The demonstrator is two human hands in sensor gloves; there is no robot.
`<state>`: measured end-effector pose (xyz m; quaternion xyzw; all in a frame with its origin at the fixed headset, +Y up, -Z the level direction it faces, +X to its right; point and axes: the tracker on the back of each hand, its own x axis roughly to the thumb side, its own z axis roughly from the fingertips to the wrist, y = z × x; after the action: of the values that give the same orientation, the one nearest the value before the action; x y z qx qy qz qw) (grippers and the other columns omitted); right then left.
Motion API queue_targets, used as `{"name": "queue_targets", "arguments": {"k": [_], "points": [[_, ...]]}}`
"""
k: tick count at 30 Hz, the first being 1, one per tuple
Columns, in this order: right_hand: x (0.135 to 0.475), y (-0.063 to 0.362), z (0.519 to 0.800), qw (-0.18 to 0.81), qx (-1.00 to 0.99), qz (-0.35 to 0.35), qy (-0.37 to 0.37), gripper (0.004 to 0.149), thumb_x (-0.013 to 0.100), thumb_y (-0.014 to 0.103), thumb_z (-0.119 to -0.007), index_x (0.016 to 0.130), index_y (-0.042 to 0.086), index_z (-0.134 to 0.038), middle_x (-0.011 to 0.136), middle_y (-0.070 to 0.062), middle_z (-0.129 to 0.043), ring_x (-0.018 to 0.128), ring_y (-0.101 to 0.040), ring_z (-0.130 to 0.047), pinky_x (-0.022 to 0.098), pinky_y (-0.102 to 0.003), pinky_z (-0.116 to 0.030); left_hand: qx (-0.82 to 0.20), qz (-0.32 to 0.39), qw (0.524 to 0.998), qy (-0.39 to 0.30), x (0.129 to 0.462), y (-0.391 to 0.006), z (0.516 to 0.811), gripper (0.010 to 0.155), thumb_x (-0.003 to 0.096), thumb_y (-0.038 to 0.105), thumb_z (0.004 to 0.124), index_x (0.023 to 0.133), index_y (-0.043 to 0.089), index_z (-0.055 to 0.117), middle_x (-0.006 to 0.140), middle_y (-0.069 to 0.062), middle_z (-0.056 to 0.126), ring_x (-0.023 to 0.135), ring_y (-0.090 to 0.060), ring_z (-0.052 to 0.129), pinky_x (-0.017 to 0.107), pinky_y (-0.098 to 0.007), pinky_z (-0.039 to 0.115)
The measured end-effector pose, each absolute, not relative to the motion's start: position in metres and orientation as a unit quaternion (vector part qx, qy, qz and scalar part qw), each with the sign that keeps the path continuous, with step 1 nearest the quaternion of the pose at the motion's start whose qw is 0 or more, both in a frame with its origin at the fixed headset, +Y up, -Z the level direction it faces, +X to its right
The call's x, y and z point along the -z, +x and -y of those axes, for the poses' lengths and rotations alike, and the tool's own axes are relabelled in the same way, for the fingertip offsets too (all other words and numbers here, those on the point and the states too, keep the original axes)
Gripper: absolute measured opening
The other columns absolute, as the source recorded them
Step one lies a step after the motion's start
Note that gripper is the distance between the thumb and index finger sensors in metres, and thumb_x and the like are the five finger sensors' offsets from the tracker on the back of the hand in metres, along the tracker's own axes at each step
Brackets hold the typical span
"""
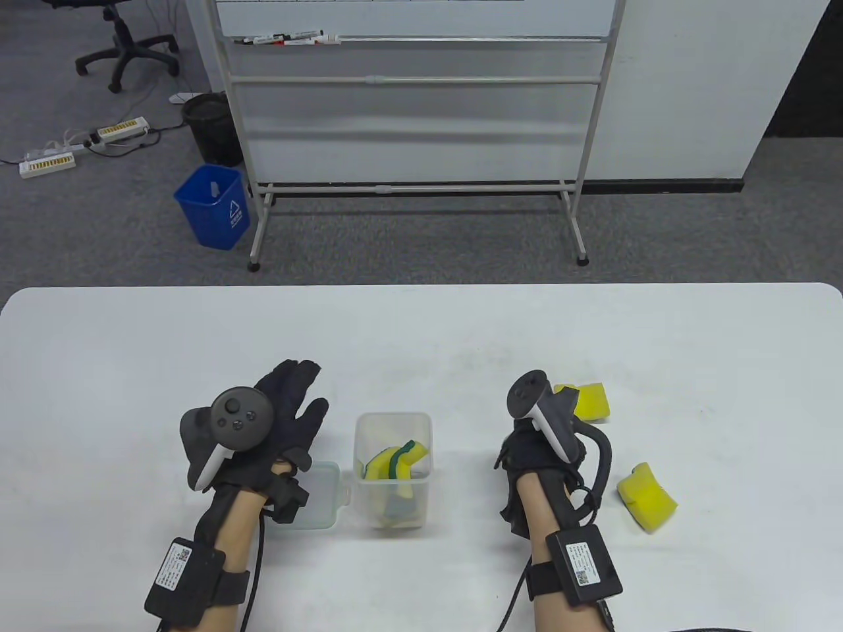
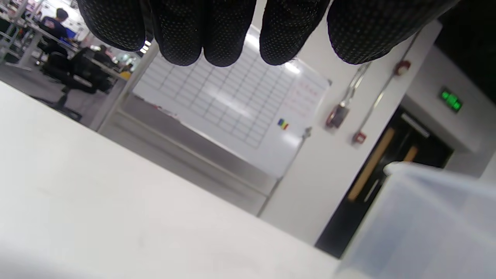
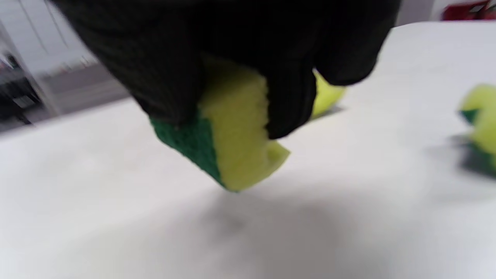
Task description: Squeeze sponges into plastic airtight container
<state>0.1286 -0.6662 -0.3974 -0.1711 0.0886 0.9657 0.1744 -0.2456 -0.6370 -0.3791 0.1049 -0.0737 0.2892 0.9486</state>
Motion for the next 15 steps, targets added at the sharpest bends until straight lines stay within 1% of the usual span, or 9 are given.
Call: {"name": "queue_targets", "arguments": {"k": [2, 3, 5, 6, 7, 8, 11, 13, 15], "points": [[0.390, 0.125, 0.646, 0.251, -0.958, -0.034, -0.136, 0.050, 0.043, 0.035, -0.093, 0.088, 0.016, -0.087, 0.078, -0.008, -0.097, 0.063, -0.026, -0.101, 0.061, -0.050, -0.075, -0.316, 0.085, 0.937, 0.119, 0.374, -0.242, 0.630, 0.066, 0.0491, 0.054, 0.072, 0.108, 0.028, 0.058, 0.117, -0.013, 0.062, 0.106, -0.041, 0.065, 0.074, -0.063, 0.060], [0.384, 0.122, 0.632, 0.300, -0.950, 0.015, -0.089, 0.050, 0.042, 0.035, -0.094, 0.088, 0.016, -0.087, 0.078, -0.008, -0.097, 0.062, -0.026, -0.102, 0.060, -0.050, -0.075, -0.330, 0.095, 0.930, 0.130, 0.371, -0.240, 0.624, 0.067, 0.0490, 0.053, 0.073, 0.108, 0.027, 0.058, 0.116, -0.014, 0.063, 0.105, -0.041, 0.066, 0.074, -0.063, 0.061], [0.375, 0.118, 0.618, 0.360, -0.929, 0.056, -0.070, 0.050, 0.041, 0.035, -0.095, 0.087, 0.016, -0.088, 0.076, -0.008, -0.098, 0.061, -0.025, -0.102, 0.059, -0.050, -0.076, -0.345, 0.114, 0.921, 0.142, 0.365, -0.235, 0.615, 0.067, 0.0488, 0.053, 0.074, 0.108, 0.026, 0.059, 0.115, -0.013, 0.065, 0.104, -0.041, 0.068, 0.073, -0.063, 0.063], [0.370, 0.116, 0.611, 0.394, -0.914, 0.082, -0.046, 0.050, 0.040, 0.036, -0.095, 0.086, 0.016, -0.089, 0.076, -0.007, -0.098, 0.060, -0.025, -0.102, 0.059, -0.049, -0.076, -0.352, 0.128, 0.915, 0.148, 0.361, -0.232, 0.610, 0.066, 0.0488, 0.053, 0.074, 0.107, 0.026, 0.060, 0.114, -0.013, 0.067, 0.103, -0.040, 0.069, 0.073, -0.062, 0.063], [0.366, 0.114, 0.606, 0.415, -0.904, 0.093, -0.037, 0.050, 0.040, 0.036, -0.095, 0.086, 0.017, -0.089, 0.075, -0.007, -0.099, 0.059, -0.024, -0.103, 0.059, -0.049, -0.077, -0.356, 0.136, 0.912, 0.151, 0.359, -0.230, 0.607, 0.066, 0.0487, 0.053, 0.075, 0.107, 0.026, 0.061, 0.113, -0.013, 0.068, 0.102, -0.040, 0.071, 0.072, -0.062, 0.064], [0.361, 0.111, 0.600, 0.448, -0.886, 0.115, -0.020, 0.050, 0.039, 0.037, -0.096, 0.085, 0.017, -0.089, 0.074, -0.006, -0.099, 0.058, -0.024, -0.103, 0.058, -0.049, -0.077, -0.360, 0.147, 0.908, 0.156, 0.354, -0.226, 0.601, 0.064, 0.0487, 0.052, 0.075, 0.106, 0.028, 0.063, 0.112, -0.013, 0.070, 0.101, -0.040, 0.072, 0.072, -0.062, 0.066], [0.354, 0.104, 0.593, 0.500, -0.856, 0.132, 0.019, 0.050, 0.038, 0.038, -0.096, 0.083, 0.018, -0.090, 0.072, -0.005, -0.100, 0.056, -0.023, -0.104, 0.057, -0.048, -0.078, -0.370, 0.179, 0.897, 0.161, 0.346, -0.215, 0.592, 0.059, 0.0487, 0.052, 0.077, 0.104, 0.032, 0.068, 0.108, -0.011, 0.077, 0.098, -0.039, 0.078, 0.070, -0.060, 0.070], [0.351, 0.096, 0.590, 0.545, -0.825, 0.136, 0.059, 0.049, 0.038, 0.038, -0.096, 0.082, 0.018, -0.091, 0.071, -0.005, -0.100, 0.055, -0.022, -0.104, 0.056, -0.048, -0.079, -0.385, 0.200, 0.888, 0.152, 0.341, -0.208, 0.589, 0.060, 0.0482, 0.052, 0.077, 0.103, 0.030, 0.069, 0.105, -0.010, 0.082, 0.094, -0.038, 0.083, 0.068, -0.058, 0.072], [0.346, 0.085, 0.590, 0.588, -0.795, 0.122, 0.087, 0.048, 0.037, 0.037, -0.097, 0.081, 0.018, -0.092, 0.069, -0.005, -0.101, 0.054, -0.022, -0.105, 0.057, -0.048, -0.079, -0.400, 0.213, 0.881, 0.136, 0.338, -0.200, 0.587, 0.062, 0.0478, 0.053, 0.078, 0.102, 0.025, 0.070, 0.101, -0.010, 0.086, 0.090, -0.037, 0.087, 0.066, -0.056, 0.076]]}}
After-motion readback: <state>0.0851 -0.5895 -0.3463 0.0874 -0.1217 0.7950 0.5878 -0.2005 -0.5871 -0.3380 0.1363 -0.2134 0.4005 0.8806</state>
